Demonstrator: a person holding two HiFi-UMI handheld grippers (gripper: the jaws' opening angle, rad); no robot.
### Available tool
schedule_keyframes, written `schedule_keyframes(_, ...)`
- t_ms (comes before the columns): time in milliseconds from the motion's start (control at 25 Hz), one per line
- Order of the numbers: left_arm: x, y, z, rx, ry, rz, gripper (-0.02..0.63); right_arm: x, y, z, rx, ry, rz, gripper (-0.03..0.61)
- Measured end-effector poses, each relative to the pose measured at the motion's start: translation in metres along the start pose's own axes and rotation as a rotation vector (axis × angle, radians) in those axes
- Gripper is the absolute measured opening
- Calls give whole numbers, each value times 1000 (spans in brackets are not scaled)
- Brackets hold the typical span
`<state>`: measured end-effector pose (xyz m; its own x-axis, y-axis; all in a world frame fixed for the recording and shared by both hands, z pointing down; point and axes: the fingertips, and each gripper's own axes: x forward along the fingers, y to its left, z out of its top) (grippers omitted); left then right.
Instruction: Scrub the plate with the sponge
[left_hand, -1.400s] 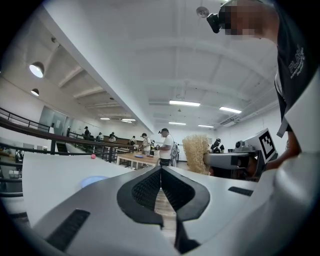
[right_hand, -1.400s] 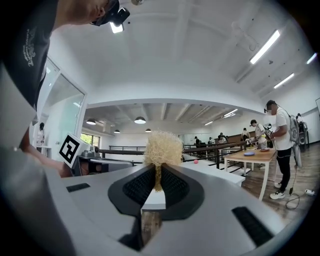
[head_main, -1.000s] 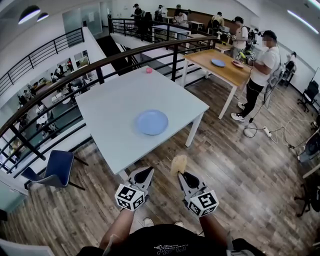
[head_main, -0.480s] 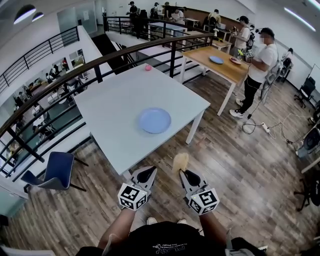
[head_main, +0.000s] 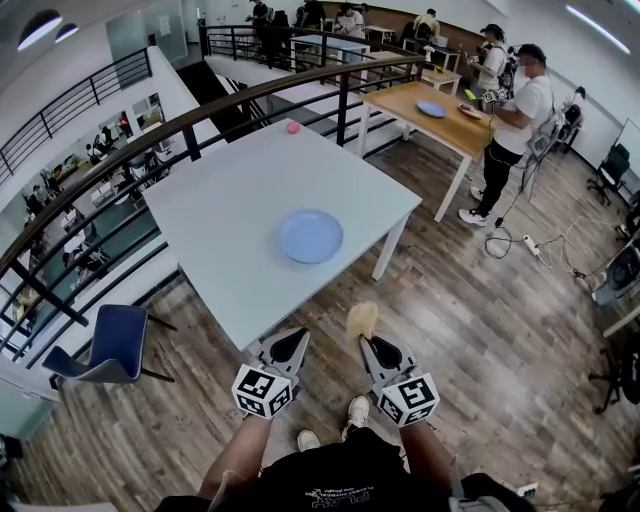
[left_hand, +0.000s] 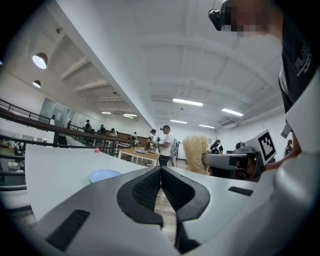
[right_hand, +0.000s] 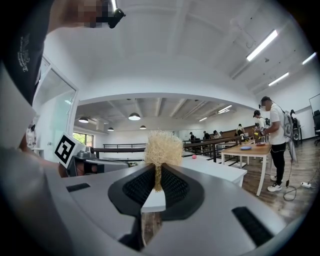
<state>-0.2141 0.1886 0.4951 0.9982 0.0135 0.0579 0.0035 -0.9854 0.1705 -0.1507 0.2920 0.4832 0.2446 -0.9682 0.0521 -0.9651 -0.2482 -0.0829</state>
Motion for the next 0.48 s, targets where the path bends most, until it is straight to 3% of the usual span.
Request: schedule_keyframes(480,65,30,11,12,3,90,12,44,-77,19,19,-37,55,44)
